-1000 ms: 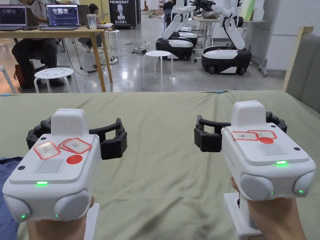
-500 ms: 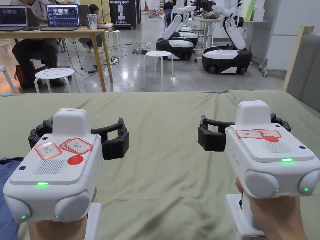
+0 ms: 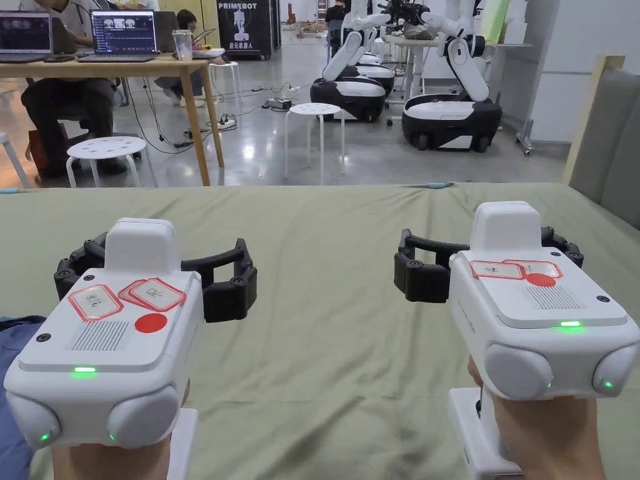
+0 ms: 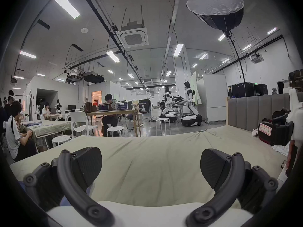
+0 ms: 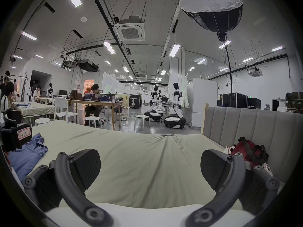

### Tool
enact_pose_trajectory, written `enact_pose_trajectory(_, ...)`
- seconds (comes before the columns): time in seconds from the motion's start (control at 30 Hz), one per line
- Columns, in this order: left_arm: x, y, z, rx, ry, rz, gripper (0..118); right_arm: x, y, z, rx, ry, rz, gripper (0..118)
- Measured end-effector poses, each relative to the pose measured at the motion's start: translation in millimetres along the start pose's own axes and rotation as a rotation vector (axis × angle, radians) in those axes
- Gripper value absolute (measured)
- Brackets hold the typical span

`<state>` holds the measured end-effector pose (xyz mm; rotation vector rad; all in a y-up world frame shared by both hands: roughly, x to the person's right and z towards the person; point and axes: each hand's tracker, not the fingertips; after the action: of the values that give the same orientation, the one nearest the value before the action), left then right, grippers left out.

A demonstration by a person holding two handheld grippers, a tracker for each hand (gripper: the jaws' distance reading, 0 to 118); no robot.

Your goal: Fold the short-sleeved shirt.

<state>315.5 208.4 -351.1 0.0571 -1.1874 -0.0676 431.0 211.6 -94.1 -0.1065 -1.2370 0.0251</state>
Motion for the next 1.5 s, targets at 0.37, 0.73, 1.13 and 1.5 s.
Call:
enact_pose_trajectory(0.37,0.6,0.3,-0.5,-0.012,-0.005,0.006,118,-1.4,-0.7,0.6,-0.010,0.001,0.022,118)
enact_pose_trajectory(0.73,0.5,5.7,2.5,-0.016,0.009,0.018,0,-1.1,4.8,-1.5,-0.022,-0.048,0.035,0)
enact_pose_trajectory(1.13,-16.4,15.4,8.0,-0.045,0.051,0.013,0,-26.1,6.2,-0.1,-0.050,0.009,-0.034,0)
enact_pose_trajectory(1.5,-169.6,9.8,130.3,-0.090,0.457,-0.016,0,-225.5,26.1,50.4,-0.046,0.444,0.023,0)
